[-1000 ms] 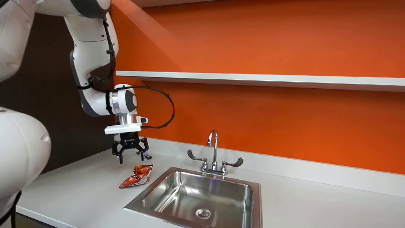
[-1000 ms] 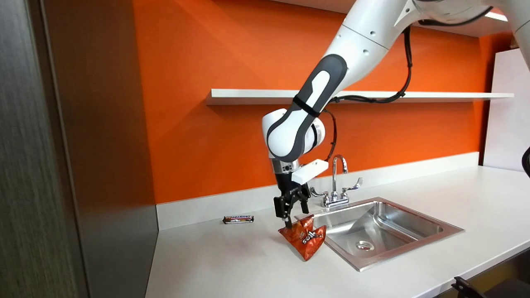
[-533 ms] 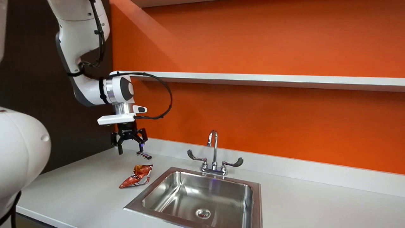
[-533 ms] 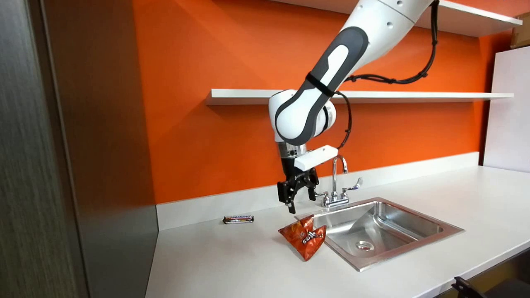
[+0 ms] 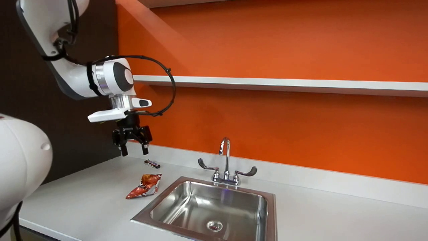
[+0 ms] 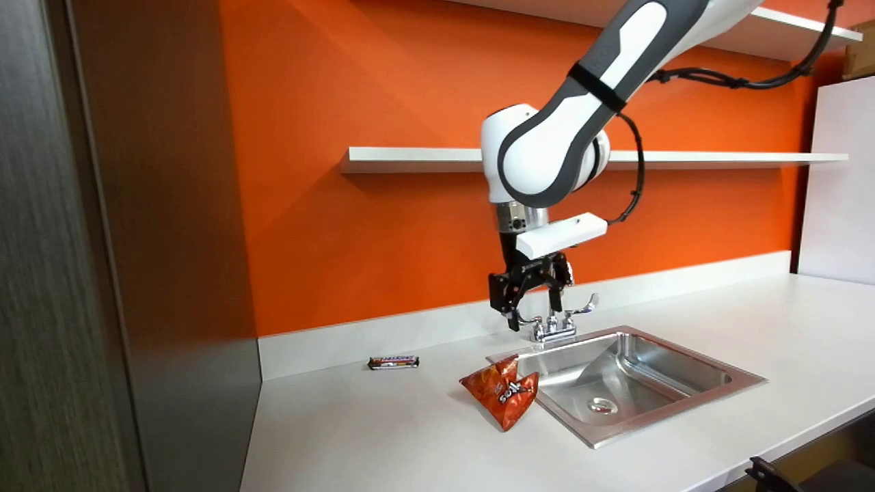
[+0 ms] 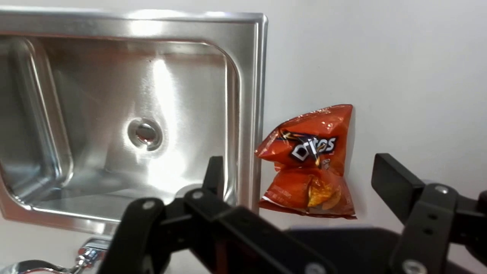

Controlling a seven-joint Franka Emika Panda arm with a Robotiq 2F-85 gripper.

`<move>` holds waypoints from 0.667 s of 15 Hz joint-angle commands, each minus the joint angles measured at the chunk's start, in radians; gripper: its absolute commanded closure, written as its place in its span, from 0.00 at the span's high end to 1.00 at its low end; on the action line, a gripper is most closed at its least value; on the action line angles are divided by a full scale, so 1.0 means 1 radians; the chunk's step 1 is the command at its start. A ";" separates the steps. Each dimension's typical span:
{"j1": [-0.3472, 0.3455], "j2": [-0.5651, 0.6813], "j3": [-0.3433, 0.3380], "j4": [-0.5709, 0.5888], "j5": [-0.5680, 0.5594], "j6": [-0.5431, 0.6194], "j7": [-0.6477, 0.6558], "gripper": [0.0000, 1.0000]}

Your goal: Remove the orange packet from the sink and put it on the table

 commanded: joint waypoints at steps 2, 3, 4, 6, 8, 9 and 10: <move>-0.082 -0.254 0.016 -0.174 0.014 -0.050 0.055 1.00; -0.100 -0.297 0.013 -0.202 0.020 -0.057 0.050 1.00; -0.119 -0.338 0.012 -0.225 0.021 -0.070 0.048 1.00; -0.150 -0.411 0.005 -0.262 0.028 -0.094 0.028 1.00; -0.174 -0.465 0.001 -0.283 0.039 -0.124 0.013 1.00; -0.174 -0.374 0.022 -0.236 0.032 -0.090 0.018 1.00; -0.182 -0.399 0.021 -0.247 0.036 -0.099 0.017 1.00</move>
